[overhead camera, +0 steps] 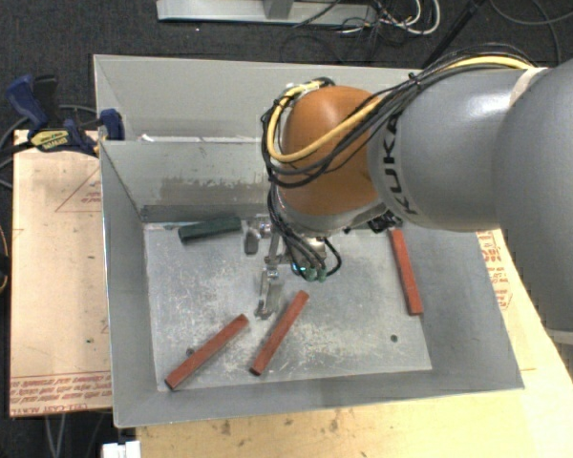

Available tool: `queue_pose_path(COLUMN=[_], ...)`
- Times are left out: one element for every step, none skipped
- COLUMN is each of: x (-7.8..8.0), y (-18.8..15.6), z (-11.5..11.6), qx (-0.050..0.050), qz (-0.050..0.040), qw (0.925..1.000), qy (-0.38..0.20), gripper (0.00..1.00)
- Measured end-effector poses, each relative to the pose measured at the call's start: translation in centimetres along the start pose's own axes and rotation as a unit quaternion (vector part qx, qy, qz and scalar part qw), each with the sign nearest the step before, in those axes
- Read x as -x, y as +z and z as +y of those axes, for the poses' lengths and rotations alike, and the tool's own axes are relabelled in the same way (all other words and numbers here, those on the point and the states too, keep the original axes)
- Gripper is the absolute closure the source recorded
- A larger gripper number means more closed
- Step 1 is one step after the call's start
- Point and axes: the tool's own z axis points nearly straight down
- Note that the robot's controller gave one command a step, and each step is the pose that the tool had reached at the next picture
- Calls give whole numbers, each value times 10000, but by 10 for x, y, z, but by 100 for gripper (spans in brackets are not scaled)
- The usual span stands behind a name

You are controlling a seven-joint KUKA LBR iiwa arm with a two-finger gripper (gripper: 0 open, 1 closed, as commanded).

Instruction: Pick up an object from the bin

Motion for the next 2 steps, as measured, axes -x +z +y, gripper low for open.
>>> queue_pose_path(x=[-37,-59], y=[86,83], z=[-12,77], qx=[7,20], qz=[-1,-42], qw=[10000,9975], qy=[44,-704], gripper=[0,0])
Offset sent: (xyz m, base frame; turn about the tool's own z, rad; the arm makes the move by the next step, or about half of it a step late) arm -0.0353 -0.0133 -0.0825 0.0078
